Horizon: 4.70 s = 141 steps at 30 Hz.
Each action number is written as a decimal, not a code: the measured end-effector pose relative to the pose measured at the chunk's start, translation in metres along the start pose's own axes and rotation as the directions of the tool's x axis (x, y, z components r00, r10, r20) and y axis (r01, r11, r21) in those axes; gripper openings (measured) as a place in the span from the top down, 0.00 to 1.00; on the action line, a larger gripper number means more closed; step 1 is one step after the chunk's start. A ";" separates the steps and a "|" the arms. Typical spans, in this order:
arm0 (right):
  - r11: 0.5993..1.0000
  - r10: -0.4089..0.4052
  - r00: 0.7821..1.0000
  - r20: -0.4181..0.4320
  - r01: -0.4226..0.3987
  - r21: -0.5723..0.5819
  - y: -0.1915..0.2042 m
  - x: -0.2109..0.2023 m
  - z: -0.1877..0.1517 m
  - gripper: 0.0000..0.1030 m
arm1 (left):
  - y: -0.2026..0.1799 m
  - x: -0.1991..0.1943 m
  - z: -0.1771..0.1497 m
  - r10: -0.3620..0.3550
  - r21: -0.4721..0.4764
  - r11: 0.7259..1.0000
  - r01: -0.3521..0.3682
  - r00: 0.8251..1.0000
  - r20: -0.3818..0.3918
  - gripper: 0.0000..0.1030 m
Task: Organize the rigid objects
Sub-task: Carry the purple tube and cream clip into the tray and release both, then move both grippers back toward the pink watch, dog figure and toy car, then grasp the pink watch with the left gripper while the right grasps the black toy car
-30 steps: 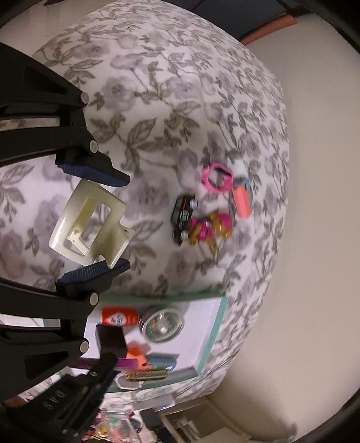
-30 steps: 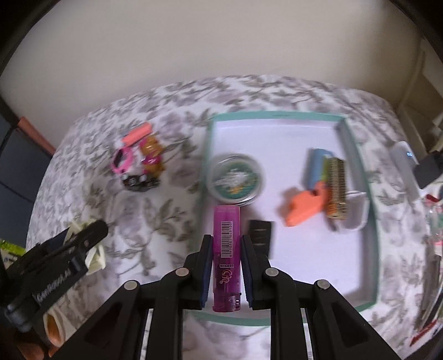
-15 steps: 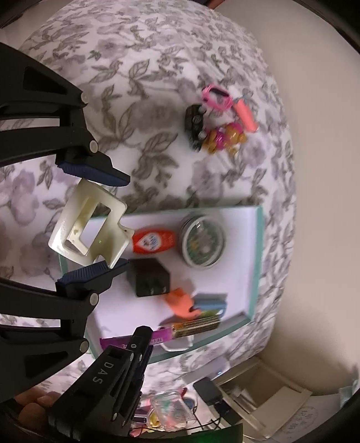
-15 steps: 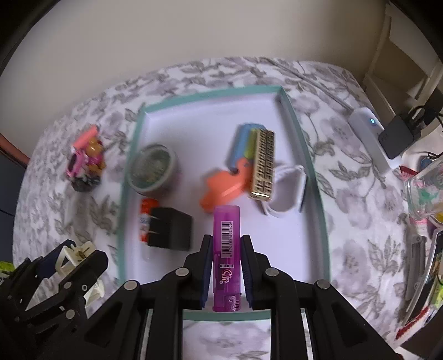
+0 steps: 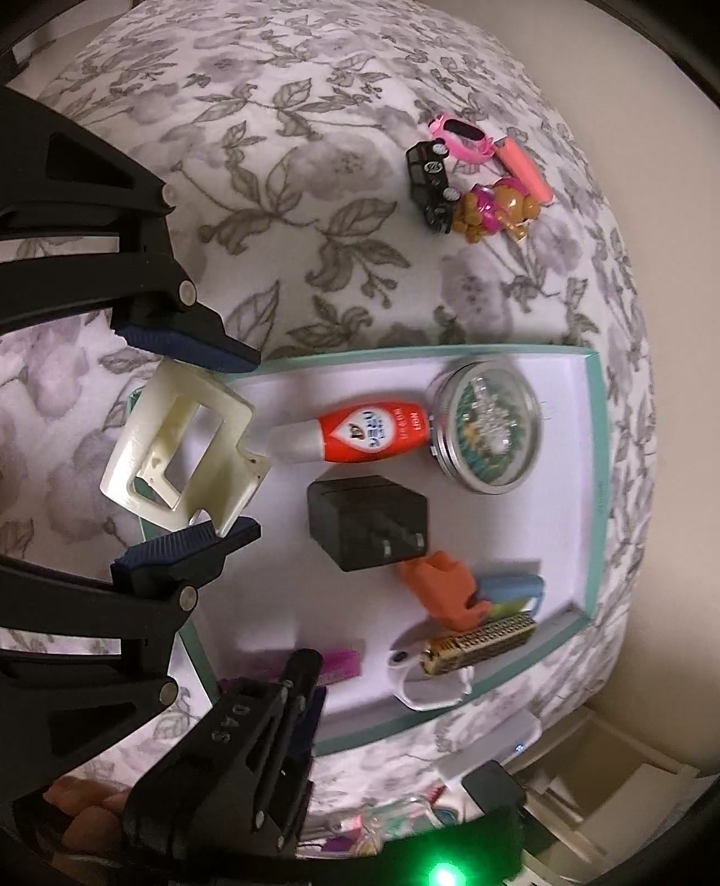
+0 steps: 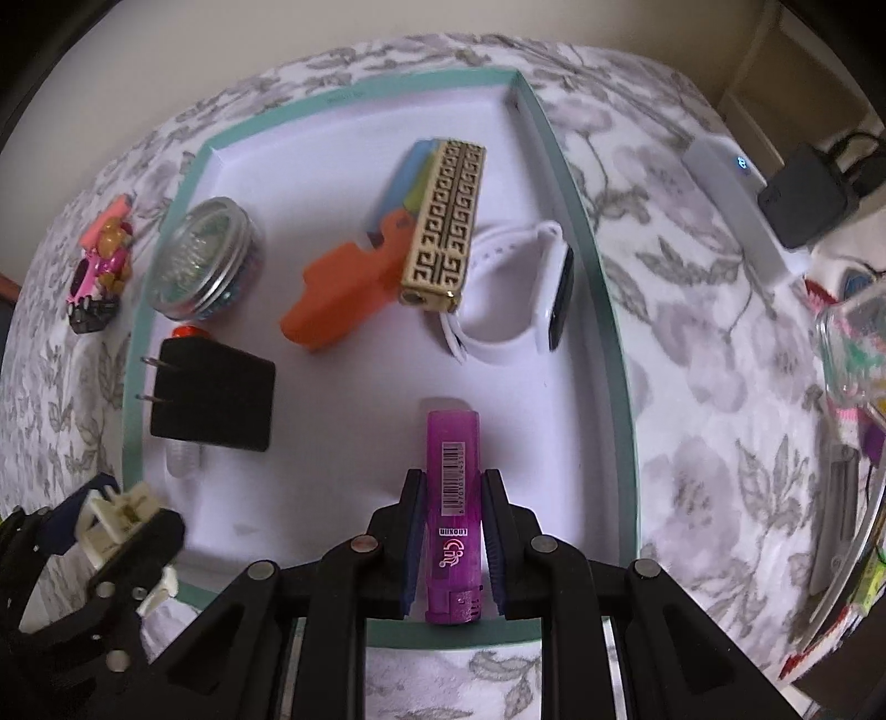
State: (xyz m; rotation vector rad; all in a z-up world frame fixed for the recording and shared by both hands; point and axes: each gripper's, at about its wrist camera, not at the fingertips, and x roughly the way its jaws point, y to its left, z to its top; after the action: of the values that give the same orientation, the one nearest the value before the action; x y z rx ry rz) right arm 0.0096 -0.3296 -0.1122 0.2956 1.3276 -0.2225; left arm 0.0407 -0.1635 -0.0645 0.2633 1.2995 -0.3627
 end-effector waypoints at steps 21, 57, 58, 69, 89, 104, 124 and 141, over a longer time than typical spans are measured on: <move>0.998 -0.051 0.998 0.021 0.051 -0.021 0.016 -0.007 0.007 0.57 | -0.007 -0.004 0.005 0.022 0.033 0.999 -0.024 0.999 0.038 0.44; 0.987 -0.089 0.947 0.310 0.124 -0.098 0.063 -0.106 0.025 0.08 | 0.104 -0.079 0.020 0.162 -0.318 0.946 -0.067 0.946 0.282 0.10; 0.988 -0.083 0.946 0.312 0.120 -0.101 0.065 -0.107 0.025 0.05 | 0.108 -0.079 0.020 0.163 -0.327 0.943 -0.065 0.946 0.281 0.10; 0.990 0.003 0.921 0.389 0.051 -0.129 0.088 -0.114 0.026 0.00 | 0.147 -0.084 0.016 0.240 -0.428 0.897 -0.107 0.933 0.269 0.08; 0.979 0.155 0.916 0.370 -0.093 -0.180 0.145 -0.083 0.034 0.00 | 0.228 -0.078 0.009 0.293 -0.571 0.809 -0.136 0.937 0.191 0.08; 0.946 0.262 0.896 0.359 -0.166 -0.277 0.195 -0.056 0.050 0.00 | 0.278 -0.059 0.017 0.319 -0.603 0.777 -0.181 0.939 0.130 0.08; 0.920 0.285 0.923 0.258 -0.187 -0.345 0.257 0.012 0.084 0.00 | 0.287 0.018 0.083 0.190 -0.433 0.893 -0.125 0.975 0.111 0.09; 0.913 0.260 0.933 0.247 -0.155 -0.376 0.286 0.035 0.093 0.01 | 0.284 0.047 0.105 0.151 -0.357 0.928 -0.105 0.983 0.106 0.48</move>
State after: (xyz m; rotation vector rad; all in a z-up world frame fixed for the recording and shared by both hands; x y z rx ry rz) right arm 0.1961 -0.0915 -0.1024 0.0940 1.0075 0.1517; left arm 0.2588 0.0498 -0.0877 0.0205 1.1854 -0.0314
